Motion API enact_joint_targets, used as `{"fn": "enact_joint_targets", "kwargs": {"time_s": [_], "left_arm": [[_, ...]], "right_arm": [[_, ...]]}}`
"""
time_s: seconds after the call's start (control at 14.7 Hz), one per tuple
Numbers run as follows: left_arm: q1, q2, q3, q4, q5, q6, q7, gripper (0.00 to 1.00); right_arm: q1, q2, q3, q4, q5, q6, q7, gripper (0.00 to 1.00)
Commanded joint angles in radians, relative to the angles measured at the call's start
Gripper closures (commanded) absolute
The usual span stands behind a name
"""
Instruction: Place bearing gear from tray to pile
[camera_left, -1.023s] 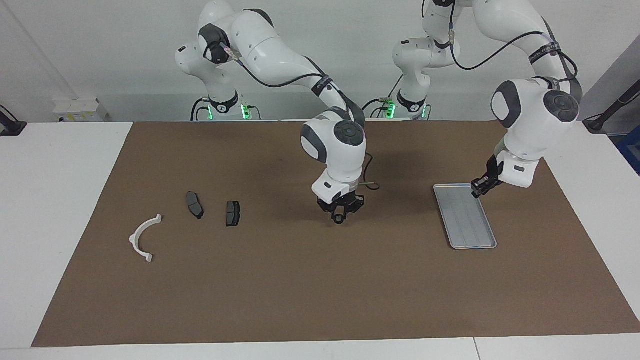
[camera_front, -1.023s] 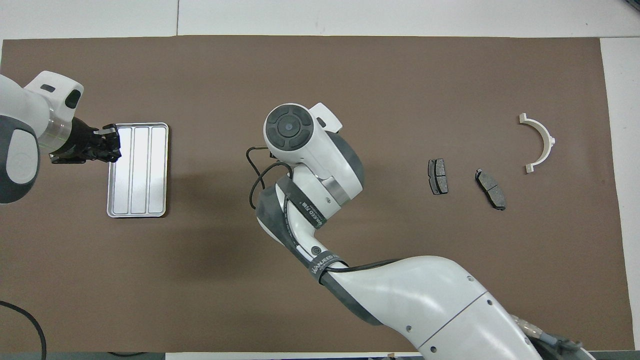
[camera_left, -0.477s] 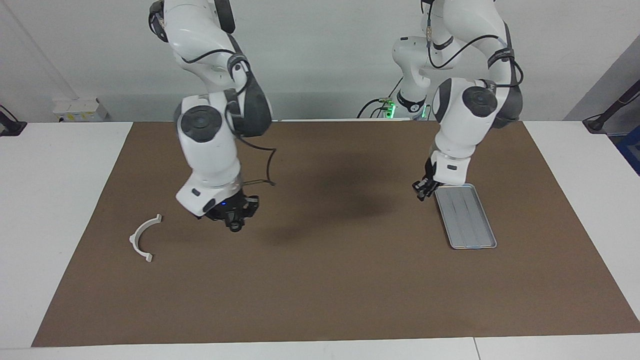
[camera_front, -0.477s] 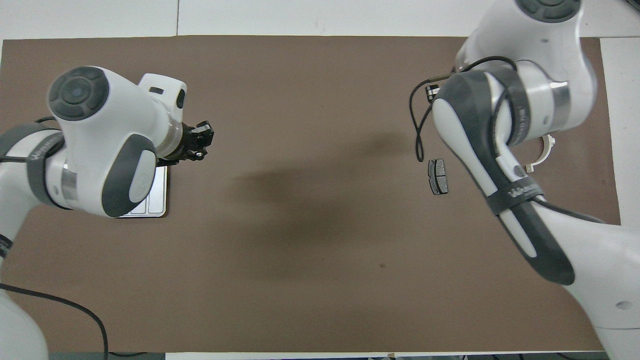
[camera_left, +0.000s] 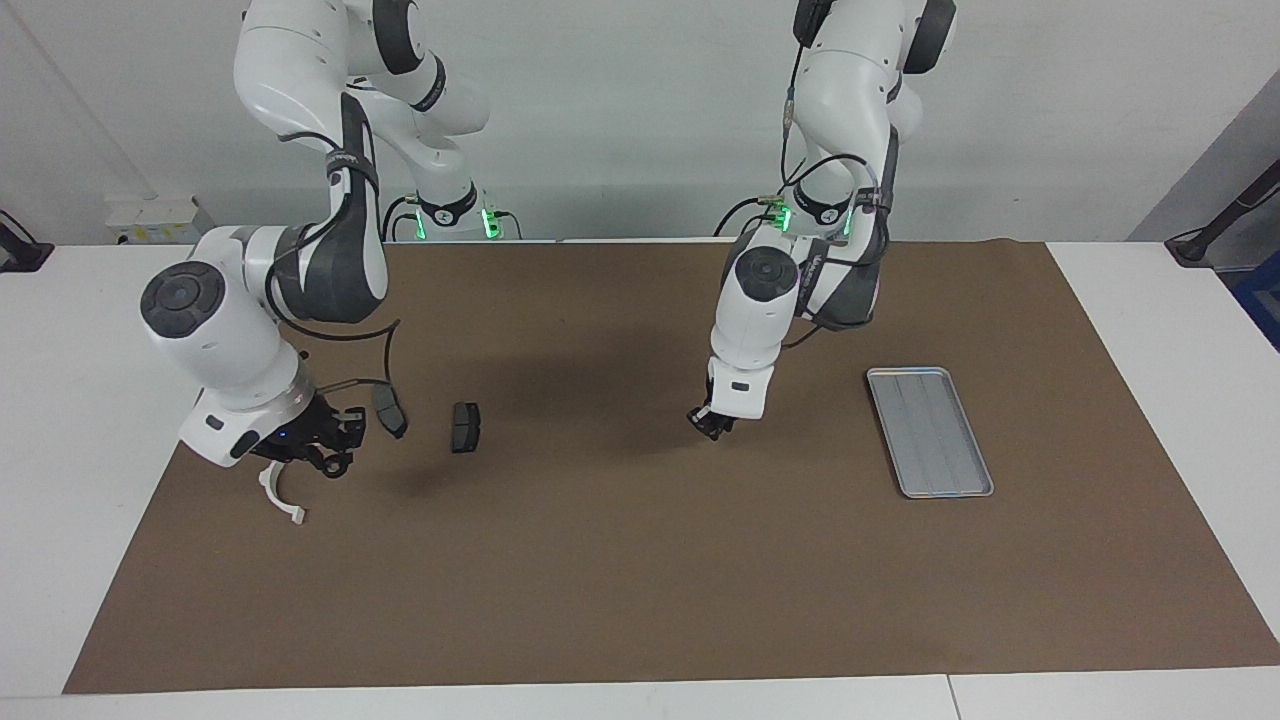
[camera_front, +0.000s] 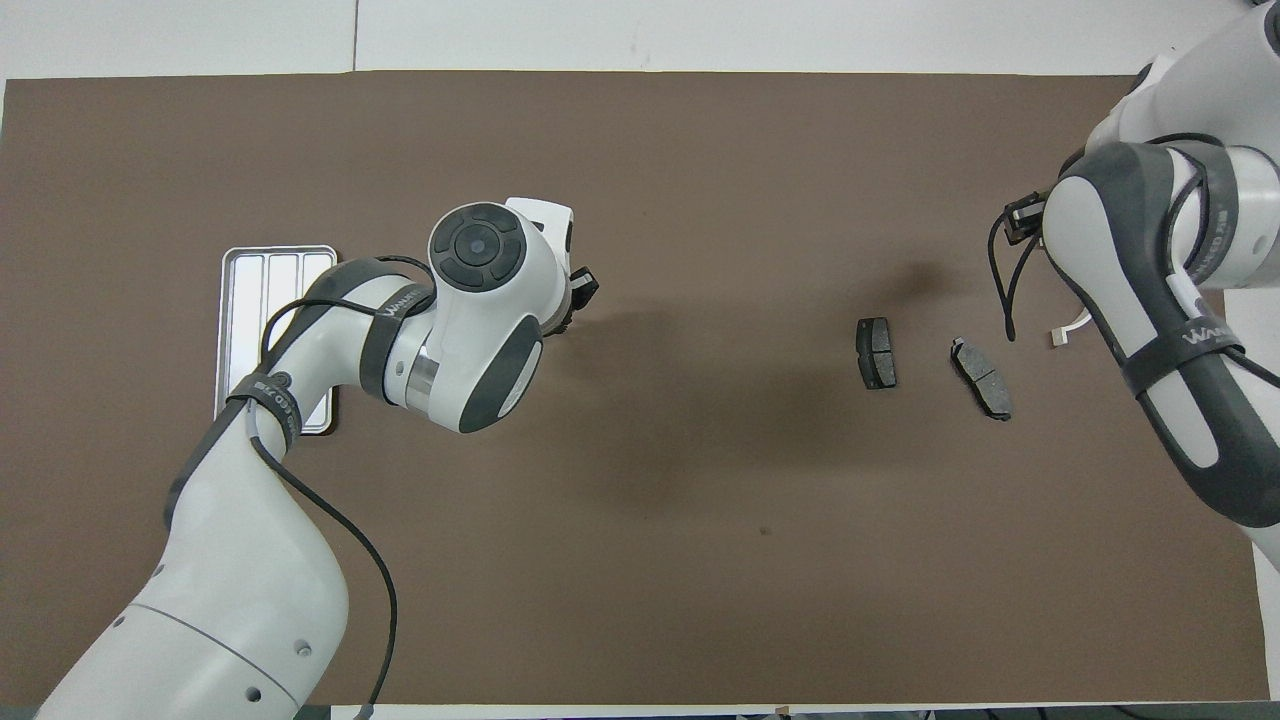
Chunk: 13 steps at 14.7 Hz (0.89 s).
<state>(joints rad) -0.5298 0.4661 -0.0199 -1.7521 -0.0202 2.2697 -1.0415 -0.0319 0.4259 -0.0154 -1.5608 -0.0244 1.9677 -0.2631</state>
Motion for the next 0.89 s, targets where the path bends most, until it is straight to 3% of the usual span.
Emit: {"fn": "enact_joint_targets", "kwargs": {"time_s": [0.0, 0.48, 0.55, 0.68, 0.82], "left_arm": [[-0.029, -0.014, 0.021, -0.049, 0.006, 0.065, -0.026, 1.0], [-0.05, -0.012, 0.021, -0.075, 0.008, 0.088, -0.057, 0.98], [-0.05, -0.012, 0.023, -0.075, 0.008, 0.085, -0.057, 0.83], [-0.05, -0.014, 0.024, -0.072, 0.008, 0.068, -0.06, 0.03], [-0.049, -0.014, 0.031, -0.034, 0.006, -0.01, -0.071, 0.0]], "right_arm": [[-0.023, -0.105, 0.018, -0.235, 0.008, 0.15, -0.022, 1.0], [-0.04, -0.104, 0.018, -0.343, 0.008, 0.262, -0.033, 1.0], [-0.04, -0.101, 0.018, -0.355, 0.008, 0.287, -0.036, 1.0], [-0.042, -0.089, 0.018, -0.36, 0.008, 0.309, -0.038, 1.0], [-0.04, -0.082, 0.02, -0.361, 0.008, 0.31, -0.034, 1.0]]}}
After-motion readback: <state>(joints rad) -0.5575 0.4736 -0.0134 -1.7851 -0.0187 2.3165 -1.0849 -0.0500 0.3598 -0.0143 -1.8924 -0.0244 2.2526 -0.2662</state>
